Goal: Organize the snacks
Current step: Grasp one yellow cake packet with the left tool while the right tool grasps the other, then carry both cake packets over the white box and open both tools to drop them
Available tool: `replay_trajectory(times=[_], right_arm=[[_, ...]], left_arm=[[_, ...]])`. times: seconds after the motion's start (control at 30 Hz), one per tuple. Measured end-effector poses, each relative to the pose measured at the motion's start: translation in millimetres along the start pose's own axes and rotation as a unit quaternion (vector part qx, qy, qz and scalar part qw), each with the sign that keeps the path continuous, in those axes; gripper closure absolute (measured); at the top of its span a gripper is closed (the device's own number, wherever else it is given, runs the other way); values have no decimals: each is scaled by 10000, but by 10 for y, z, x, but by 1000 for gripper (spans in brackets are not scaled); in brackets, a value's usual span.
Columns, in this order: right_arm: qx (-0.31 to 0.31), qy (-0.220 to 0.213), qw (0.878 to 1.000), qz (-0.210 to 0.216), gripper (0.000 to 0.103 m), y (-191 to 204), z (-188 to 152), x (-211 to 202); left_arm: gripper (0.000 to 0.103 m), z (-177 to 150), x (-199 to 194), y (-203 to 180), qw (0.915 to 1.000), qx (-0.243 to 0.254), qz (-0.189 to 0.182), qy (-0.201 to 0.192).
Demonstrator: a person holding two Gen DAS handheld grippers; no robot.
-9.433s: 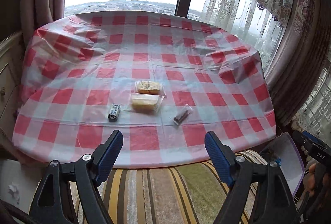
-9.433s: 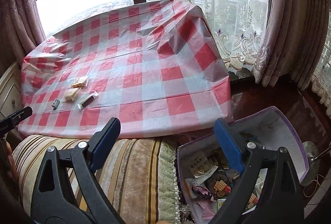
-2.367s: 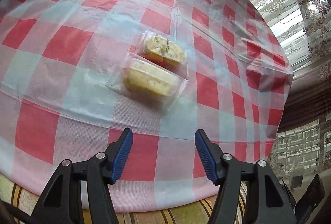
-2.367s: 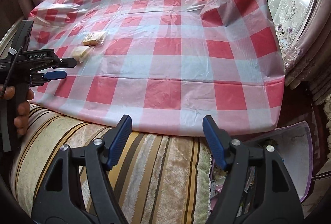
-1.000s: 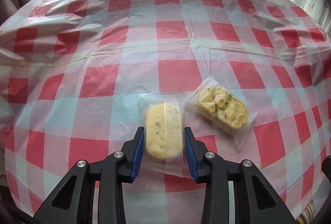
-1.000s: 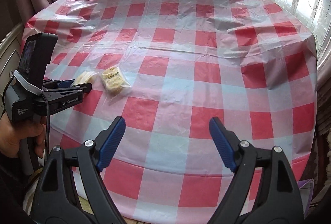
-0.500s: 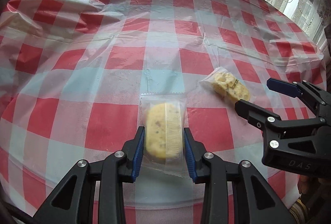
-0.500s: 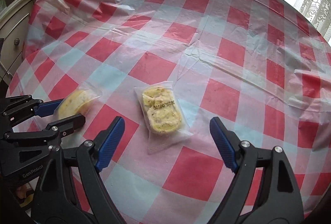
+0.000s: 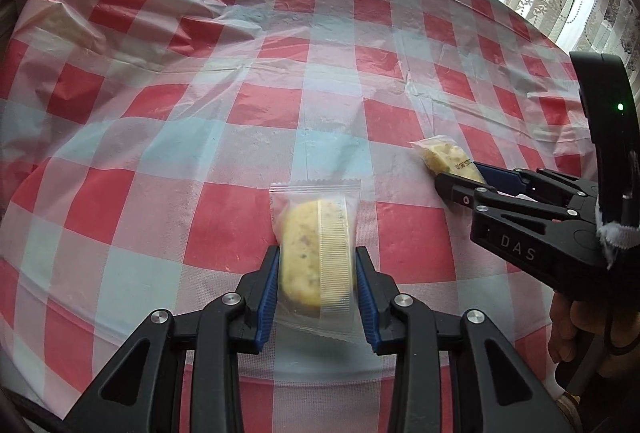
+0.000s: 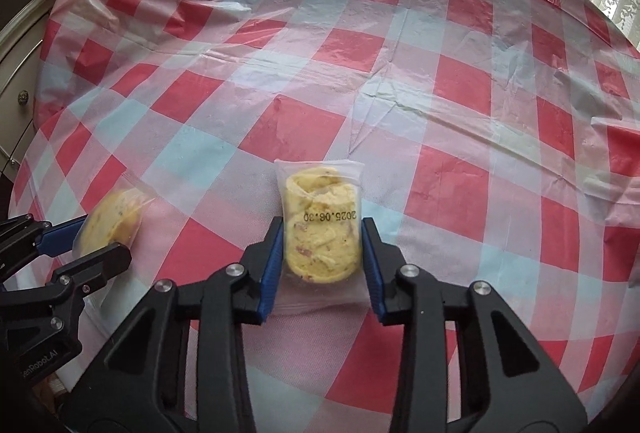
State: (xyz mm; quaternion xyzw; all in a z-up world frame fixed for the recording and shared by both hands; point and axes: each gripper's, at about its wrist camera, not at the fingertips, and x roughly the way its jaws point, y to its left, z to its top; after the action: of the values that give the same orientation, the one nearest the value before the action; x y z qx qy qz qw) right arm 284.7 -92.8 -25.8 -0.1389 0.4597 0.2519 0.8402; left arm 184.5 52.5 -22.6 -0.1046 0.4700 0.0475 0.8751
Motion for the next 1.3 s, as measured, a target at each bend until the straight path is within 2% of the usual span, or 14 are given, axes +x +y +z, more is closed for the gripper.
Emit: replay_trajectory(times=[0.3, 0.5, 0.7, 0.97, 1.3], right_arm=[[531, 116, 9980, -328, 63, -238, -203, -140], [738, 50, 9968, -318, 64, -284, -469, -404], [1002, 38, 9942, -378, 64, -312, -763, -679], [1199, -200, 9912, -516, 64, -357, -1020, -1104], [1374, -316, 9876, -689, 64, -436, -1393, -1505]], left_arm=[[67, 14, 26, -93, 9996, 41, -188, 194], [67, 64, 52, -142, 9996, 74, -193, 171], [67, -23, -128, -306, 9995, 243, -217, 50], [67, -205, -422, -594, 9983, 502, -285, -87], [67, -453, -744, -1004, 9947, 883, -502, -186]])
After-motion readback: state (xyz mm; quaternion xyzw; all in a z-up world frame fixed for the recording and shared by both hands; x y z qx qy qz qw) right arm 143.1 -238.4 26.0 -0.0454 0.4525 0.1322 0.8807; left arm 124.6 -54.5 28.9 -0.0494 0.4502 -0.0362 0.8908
